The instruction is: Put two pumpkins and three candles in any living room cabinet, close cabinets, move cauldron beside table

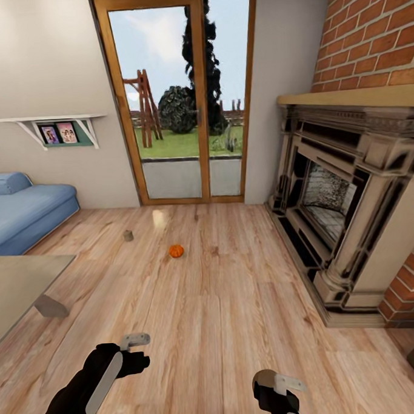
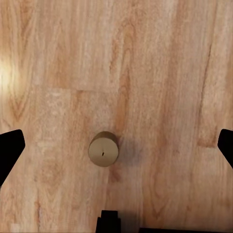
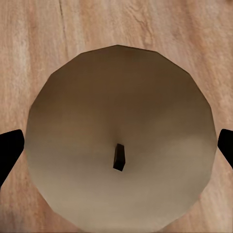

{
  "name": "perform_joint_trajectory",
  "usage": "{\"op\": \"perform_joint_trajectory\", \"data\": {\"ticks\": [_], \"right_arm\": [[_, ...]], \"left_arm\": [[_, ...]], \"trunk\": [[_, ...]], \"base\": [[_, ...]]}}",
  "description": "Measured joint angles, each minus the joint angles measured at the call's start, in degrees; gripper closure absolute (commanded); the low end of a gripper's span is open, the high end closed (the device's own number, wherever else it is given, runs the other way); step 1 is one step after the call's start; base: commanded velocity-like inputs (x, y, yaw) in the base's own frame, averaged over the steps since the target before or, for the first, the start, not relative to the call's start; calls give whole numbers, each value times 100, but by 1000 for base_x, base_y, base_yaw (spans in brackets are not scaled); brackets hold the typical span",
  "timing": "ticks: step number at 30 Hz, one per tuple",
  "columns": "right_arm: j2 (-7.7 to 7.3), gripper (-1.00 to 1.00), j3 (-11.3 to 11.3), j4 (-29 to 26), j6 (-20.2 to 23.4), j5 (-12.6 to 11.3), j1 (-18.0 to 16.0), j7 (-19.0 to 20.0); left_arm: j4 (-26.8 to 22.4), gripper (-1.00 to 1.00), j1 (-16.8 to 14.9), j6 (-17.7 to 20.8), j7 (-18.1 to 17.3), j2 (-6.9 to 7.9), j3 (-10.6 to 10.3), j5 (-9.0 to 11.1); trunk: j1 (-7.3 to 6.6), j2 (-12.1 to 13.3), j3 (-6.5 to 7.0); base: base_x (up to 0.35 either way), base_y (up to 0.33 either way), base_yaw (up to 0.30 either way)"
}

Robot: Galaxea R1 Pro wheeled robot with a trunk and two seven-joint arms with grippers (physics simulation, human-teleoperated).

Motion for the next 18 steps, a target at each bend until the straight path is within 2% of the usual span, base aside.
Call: {"op": "perform_joint_trajectory", "data": {"ticks": [13, 18], "right_arm": [[0, 100, 0, 0, 0, 1, 0, 0], [0, 100, 0, -1, 1, -1, 0, 1]], "left_arm": [[0, -100, 0, 0, 0, 1, 2, 10], [-1, -100, 0, 2, 1, 1, 2, 39]], "trunk": [[1, 0, 0], [0, 0, 0]], "base": [[33, 40, 0], [51, 145, 0]]}}
